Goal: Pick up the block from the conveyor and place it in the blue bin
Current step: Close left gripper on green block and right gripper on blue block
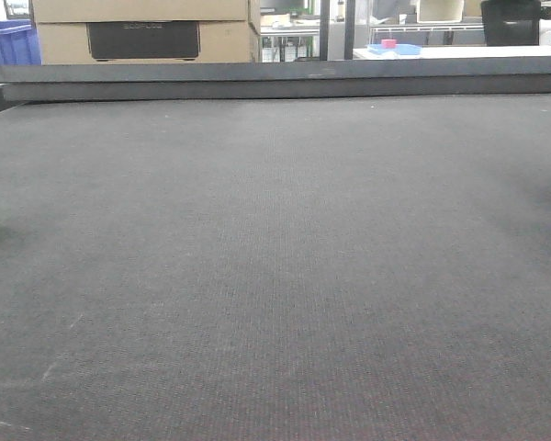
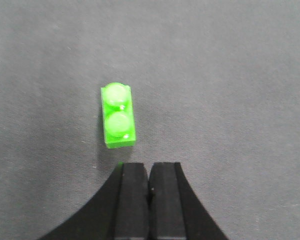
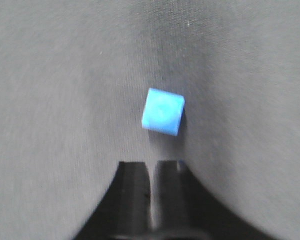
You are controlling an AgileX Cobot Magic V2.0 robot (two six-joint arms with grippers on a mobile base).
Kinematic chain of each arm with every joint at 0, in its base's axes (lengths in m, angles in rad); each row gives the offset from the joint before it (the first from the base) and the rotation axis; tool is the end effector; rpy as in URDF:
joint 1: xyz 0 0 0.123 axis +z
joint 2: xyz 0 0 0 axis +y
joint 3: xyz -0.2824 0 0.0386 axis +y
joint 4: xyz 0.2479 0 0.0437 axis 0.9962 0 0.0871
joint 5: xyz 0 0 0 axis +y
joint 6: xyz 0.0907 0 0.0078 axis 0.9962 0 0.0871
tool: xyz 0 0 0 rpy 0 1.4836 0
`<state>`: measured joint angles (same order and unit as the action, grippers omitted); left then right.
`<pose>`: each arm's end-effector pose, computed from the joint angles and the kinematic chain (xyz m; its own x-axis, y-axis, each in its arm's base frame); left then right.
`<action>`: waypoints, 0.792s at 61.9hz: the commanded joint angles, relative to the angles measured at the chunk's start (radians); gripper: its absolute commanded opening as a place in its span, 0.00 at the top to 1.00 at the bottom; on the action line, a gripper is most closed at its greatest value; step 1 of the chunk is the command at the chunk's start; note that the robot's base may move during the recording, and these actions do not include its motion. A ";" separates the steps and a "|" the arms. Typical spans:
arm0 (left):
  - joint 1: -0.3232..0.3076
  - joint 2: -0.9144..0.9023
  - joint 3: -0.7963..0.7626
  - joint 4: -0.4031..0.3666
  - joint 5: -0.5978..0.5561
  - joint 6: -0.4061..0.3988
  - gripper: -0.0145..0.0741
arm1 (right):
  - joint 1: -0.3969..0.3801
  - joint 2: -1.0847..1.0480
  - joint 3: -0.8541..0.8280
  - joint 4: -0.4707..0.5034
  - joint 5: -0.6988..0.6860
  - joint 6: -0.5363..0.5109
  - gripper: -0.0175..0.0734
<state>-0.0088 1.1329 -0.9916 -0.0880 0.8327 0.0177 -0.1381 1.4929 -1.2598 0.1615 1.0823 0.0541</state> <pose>0.2242 -0.0079 0.3331 -0.7752 -0.0347 -0.6307 0.0177 0.9969 -0.0766 0.2973 -0.0283 0.3081 -0.9117 0.2567 -0.3208 0.2086 0.9619 0.1767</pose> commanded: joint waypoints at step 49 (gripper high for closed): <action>0.003 0.006 -0.009 -0.024 -0.001 -0.010 0.96 | -0.001 0.332 -0.042 -0.034 -0.100 0.090 0.55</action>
<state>-0.0088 1.1373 -0.9916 -0.0983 0.8351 0.0177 -0.1381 1.8194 -1.2950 0.1531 0.9892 0.1426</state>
